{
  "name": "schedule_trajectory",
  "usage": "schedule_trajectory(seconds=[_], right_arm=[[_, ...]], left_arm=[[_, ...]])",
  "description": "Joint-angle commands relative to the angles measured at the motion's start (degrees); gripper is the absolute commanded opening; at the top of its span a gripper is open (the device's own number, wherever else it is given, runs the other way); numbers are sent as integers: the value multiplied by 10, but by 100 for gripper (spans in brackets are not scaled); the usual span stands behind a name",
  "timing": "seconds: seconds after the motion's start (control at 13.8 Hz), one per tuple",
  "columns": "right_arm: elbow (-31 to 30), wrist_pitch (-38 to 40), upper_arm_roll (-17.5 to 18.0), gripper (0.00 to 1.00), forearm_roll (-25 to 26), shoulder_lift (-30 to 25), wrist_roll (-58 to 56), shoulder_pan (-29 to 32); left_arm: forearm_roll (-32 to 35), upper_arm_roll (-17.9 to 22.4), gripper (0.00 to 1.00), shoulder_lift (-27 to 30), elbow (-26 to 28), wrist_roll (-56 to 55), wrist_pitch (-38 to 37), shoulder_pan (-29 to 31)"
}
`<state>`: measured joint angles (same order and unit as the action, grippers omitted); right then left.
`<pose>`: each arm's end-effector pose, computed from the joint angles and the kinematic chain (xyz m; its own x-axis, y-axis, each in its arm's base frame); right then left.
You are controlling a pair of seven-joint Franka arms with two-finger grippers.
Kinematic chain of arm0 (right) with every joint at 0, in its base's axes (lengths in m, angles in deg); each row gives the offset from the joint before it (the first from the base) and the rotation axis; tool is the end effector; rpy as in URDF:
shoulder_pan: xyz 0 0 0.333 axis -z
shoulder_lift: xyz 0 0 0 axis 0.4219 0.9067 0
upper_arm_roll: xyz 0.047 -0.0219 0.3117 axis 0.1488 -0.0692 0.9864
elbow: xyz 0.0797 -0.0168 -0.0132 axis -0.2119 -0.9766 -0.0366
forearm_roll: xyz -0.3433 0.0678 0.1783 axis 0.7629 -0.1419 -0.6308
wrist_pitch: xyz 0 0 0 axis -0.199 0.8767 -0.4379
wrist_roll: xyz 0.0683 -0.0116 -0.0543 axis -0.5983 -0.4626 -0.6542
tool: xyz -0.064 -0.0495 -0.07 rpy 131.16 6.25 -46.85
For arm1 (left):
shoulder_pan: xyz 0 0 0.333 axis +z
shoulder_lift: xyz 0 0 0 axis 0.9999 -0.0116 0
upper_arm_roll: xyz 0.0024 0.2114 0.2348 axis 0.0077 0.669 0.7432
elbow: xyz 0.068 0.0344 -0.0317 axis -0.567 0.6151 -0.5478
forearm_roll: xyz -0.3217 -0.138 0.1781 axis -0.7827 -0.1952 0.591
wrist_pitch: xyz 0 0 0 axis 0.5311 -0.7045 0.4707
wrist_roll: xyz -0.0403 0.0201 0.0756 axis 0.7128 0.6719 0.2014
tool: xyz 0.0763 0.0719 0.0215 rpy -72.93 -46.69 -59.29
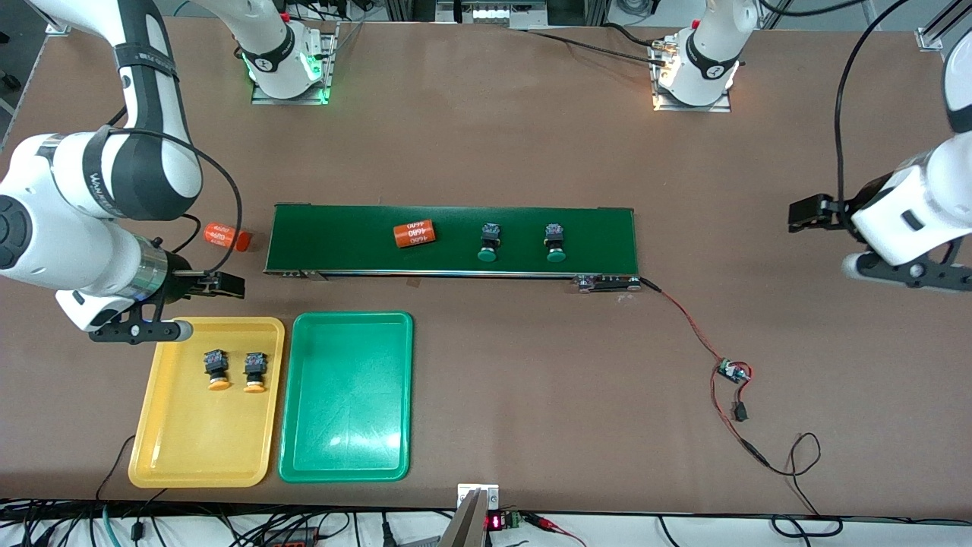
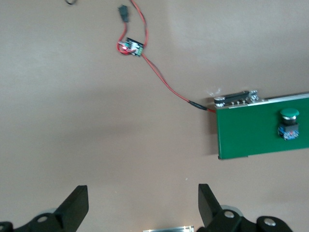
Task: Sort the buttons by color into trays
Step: 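Move the right gripper back to the belt's output end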
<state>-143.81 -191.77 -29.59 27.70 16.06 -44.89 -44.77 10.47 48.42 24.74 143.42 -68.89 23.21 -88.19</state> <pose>0.6707 0.0804 0.4278 0.9959 0.0076 -0.0902 0.0050 -0.9996 -0.0288 0.6208 -0.0397 0.5847 0.9789 -0.1138 -0.1696 -0.1188 -0.9927 -0.0198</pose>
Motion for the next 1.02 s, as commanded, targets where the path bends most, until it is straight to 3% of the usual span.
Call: schedule_trajectory(seconds=[0.0, 0.15, 0.29, 0.51, 0.94], right_arm=[[-14, -1, 3, 100, 7, -14, 18, -9], [-13, 4, 2, 100, 7, -13, 27, -29], [-14, 4, 3, 100, 7, -12, 81, -33], [-17, 8, 3, 100, 7, -15, 84, -48], [-14, 19, 2, 100, 5, -14, 74, -51]], left_arm=[[-16, 57, 100, 84, 134, 15, 99, -33], [-16, 64, 100, 121, 193, 9, 146, -35], [-15, 90, 100, 131, 202, 5, 168, -48], [-13, 94, 100, 179, 257, 5, 201, -46], [-8, 78, 100, 184, 244, 4, 170, -48]])
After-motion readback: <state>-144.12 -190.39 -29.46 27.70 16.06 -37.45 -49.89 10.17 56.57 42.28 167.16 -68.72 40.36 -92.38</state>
